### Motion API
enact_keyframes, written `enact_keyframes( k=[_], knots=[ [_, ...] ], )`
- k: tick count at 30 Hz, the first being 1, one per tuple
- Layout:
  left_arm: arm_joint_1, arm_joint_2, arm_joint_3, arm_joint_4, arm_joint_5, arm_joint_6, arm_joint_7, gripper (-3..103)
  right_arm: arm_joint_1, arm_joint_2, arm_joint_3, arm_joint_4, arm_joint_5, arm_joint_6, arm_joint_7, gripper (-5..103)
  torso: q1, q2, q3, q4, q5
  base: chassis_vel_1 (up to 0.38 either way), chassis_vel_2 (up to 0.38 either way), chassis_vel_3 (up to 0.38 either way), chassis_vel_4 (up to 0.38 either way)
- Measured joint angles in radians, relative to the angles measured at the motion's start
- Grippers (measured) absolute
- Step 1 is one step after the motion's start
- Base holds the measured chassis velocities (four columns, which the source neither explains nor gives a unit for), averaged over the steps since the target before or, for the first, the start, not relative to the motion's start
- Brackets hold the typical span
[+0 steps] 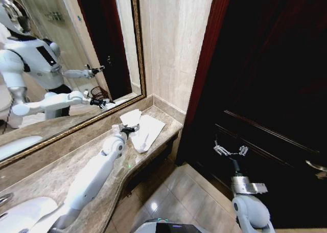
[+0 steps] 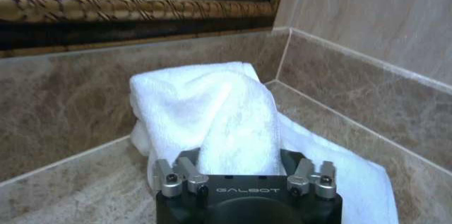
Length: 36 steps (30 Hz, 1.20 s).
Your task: Discard the used towel into the hamper.
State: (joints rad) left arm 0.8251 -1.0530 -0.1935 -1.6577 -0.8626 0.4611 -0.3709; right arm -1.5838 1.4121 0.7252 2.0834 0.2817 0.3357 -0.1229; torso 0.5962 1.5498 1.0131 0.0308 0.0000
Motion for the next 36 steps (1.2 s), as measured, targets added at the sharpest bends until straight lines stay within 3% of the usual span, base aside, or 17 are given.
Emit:
enact_keyframes(
  k=[3, 4, 6, 8, 9, 15, 19, 28, 36],
  knots=[
    [-0.006, 0.0, 0.008, 0.005, 0.001, 0.003, -0.001, 59, -0.002, 0.008, 0.0, 0.0, -0.003, 0.002, 0.0, 100, 0.0, 0.0, 0.0, 0.0002, 0.0, 0.0, 0.0, 0.0, 0.0],
    [-0.006, 0.0, 0.008, 0.005, 0.001, 0.003, -0.001, 59, -0.002, 0.008, 0.0, 0.0, -0.003, 0.002, 0.0, 100, 0.0, 0.0, 0.0, 0.0002, 0.0, 0.0, 0.0, 0.0, 0.0],
    [-0.006, -0.005, 0.008, 0.006, 0.002, 0.0, -0.001, 48, -0.002, 0.013, -0.002, 0.0, -0.005, 0.004, 0.0, 100, 0.0, 0.0, 0.0, 0.0001, 0.0, 0.0, 0.0, 0.0, 0.0],
    [-0.006, -0.005, 0.008, 0.007, 0.003, -0.003, -0.001, 48, -0.002, 0.014, -0.003, 0.0, -0.006, 0.004, 0.0, 100, 0.0, 0.0, 0.0, 0.0001, 0.0, 0.0, 0.0, 0.0, 0.0],
    [-0.006, -0.006, 0.008, 0.007, 0.004, -0.009, -0.002, 38, 0.0, 0.016, -0.004, -0.001, -0.006, 0.005, 0.0, 100, 0.0, 0.0, 0.0, 0.0001, 0.0, 0.0, 0.0, 0.0, 0.0],
    [0.002, -0.002, 0.006, 0.004, 0.005, -0.018, -0.002, 22, 0.004, 0.02, -0.007, -0.002, -0.007, 0.005, 0.0, 100, 0.0, 0.0, 0.0, 0.0001, 0.0, 0.0, 0.0, 0.0, 0.0],
    [0.006, 0.003, 0.003, -0.003, 0.005, -0.021, 0.0, 3, 0.005, 0.022, -0.009, -0.002, -0.007, 0.005, 0.001, 100, 0.0, 0.0, 0.0, 0.0001, 0.0, 0.0, 0.0, 0.0, 0.0],
    [0.009, 0.009, -0.001, -0.029, -0.003, -0.023, 0.001, 2, 0.004, 0.017, -0.01, -0.001, -0.005, 0.005, 0.001, 100, 0.0, 0.0, 0.0, 0.0, 0.0, 0.0, 0.0, 0.0, 0.0],
    [0.078, 0.007, -0.057, -0.126, 0.006, -0.066, 0.001, 2, 0.002, 0.017, -0.008, 0.001, 0.001, 0.008, 0.002, 100, 0.0, 0.0, 0.0, 0.0001, 0.0, 0.0, 0.0, 0.0, 0.0]
  ],
)
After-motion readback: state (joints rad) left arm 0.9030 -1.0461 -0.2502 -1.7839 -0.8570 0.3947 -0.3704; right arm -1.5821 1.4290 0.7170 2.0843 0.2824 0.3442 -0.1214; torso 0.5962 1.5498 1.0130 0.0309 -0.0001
